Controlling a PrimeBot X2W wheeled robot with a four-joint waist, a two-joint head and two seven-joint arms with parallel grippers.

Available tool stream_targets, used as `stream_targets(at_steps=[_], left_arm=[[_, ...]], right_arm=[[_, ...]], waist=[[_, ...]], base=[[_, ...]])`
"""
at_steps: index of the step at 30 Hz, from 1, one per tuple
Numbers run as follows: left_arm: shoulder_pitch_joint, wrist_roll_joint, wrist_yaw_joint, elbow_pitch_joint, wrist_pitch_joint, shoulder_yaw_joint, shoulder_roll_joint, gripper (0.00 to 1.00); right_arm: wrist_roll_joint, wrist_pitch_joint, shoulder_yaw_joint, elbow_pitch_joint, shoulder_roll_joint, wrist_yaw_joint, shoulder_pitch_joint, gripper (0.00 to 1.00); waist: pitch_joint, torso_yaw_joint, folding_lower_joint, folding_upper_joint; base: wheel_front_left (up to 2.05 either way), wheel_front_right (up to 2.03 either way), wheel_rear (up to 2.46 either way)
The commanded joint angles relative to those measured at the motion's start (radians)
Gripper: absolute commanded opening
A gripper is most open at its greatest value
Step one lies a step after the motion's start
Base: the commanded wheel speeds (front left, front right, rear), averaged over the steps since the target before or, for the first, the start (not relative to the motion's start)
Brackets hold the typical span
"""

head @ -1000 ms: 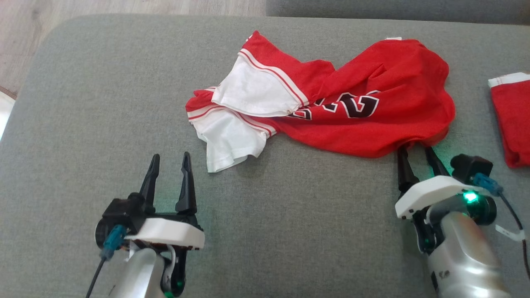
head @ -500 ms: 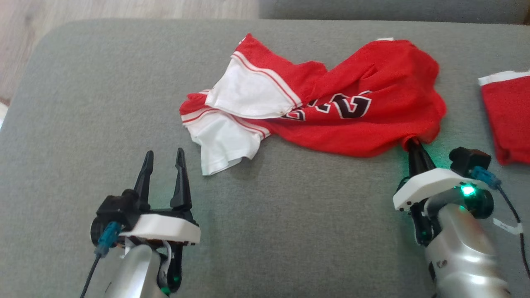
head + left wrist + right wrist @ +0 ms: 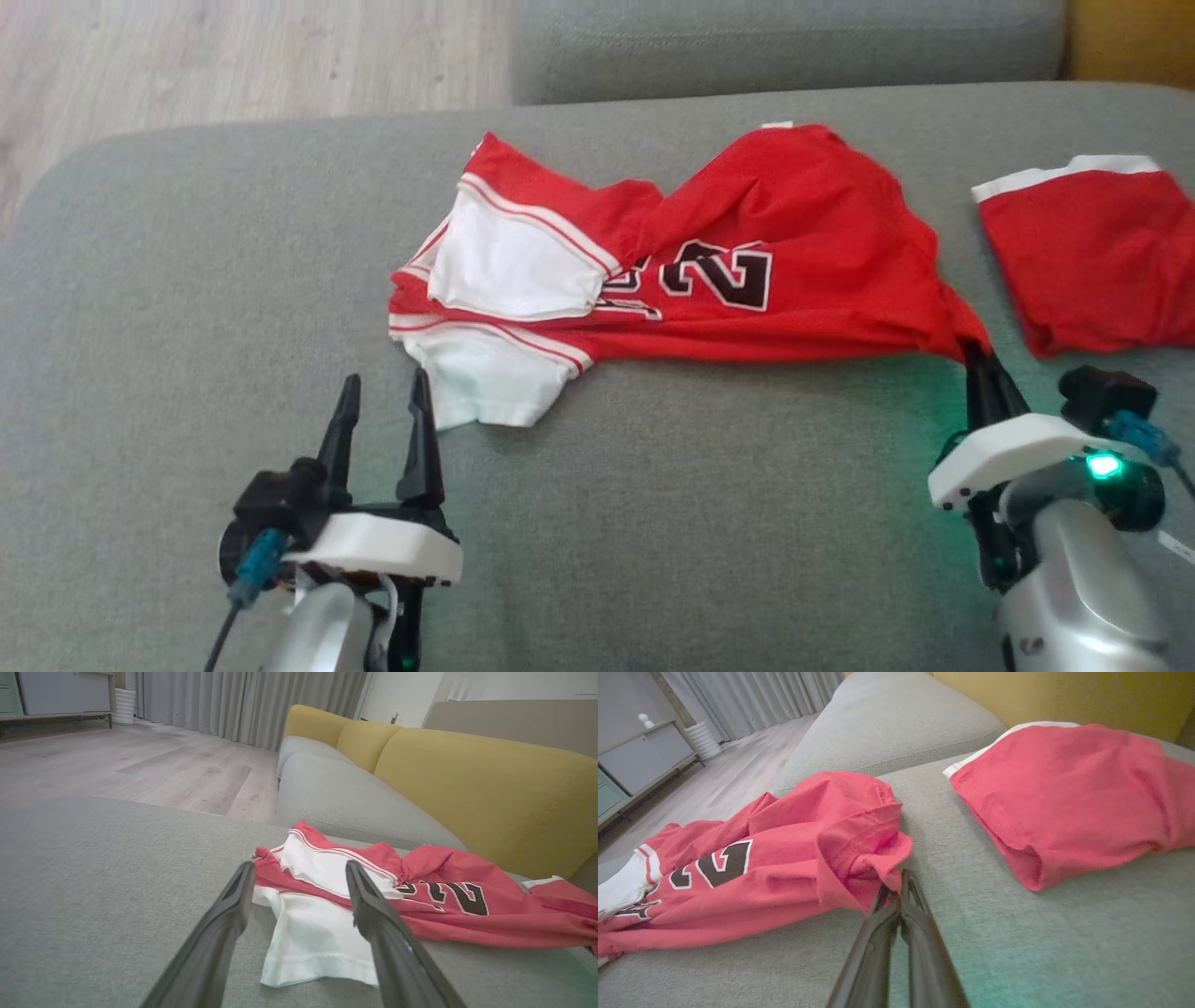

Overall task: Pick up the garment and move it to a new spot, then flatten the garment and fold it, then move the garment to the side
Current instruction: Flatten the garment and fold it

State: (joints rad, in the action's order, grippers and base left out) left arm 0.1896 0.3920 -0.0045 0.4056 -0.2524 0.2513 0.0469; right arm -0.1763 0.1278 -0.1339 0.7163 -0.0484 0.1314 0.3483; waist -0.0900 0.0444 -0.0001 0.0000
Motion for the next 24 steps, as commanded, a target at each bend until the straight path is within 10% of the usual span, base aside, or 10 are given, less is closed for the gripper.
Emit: stream_targets(at_steps=[1,3,5,15,24], left_arm=[[0.017,0.003,0.008,-0.035,-0.009,-0.025,0.003,1.0],[0.012,0.006,0.011,-0.036,-0.009,-0.021,0.003,1.0],[0.009,0.008,0.013,-0.037,-0.009,-0.016,0.003,1.0],[0.012,0.009,0.015,-0.043,-0.009,-0.004,0.003,1.0],[0.018,0.0,0.006,-0.039,-0.009,-0.01,0.003,1.0]], right_arm=[[-0.009,-0.01,0.019,-0.049,-0.002,-0.001,-0.001,0.0],[-0.026,-0.046,0.004,-0.093,-0.002,-0.001,-0.031,0.0],[-0.027,-0.063,-0.014,-0.141,-0.002,-0.001,-0.056,1.0],[0.087,-0.021,-0.062,-0.358,-0.002,-0.001,-0.104,1.0],[0.1,0.041,0.14,-0.466,-0.002,-0.001,-0.173,1.0]], waist=[[0.01,-0.007,0.0001,0.0],[0.016,-0.011,0.0001,0.0],[0.02,-0.013,0.0001,0.0],[0.016,-0.007,0.0001,0.0],[0.004,0.006,0.0001,0.0]], base=[[0.0,0.0,0.0],[0.0,0.0,0.0],[0.0,0.0,0.0],[0.0,0.0,0.0],[0.0,0.0,0.0]])
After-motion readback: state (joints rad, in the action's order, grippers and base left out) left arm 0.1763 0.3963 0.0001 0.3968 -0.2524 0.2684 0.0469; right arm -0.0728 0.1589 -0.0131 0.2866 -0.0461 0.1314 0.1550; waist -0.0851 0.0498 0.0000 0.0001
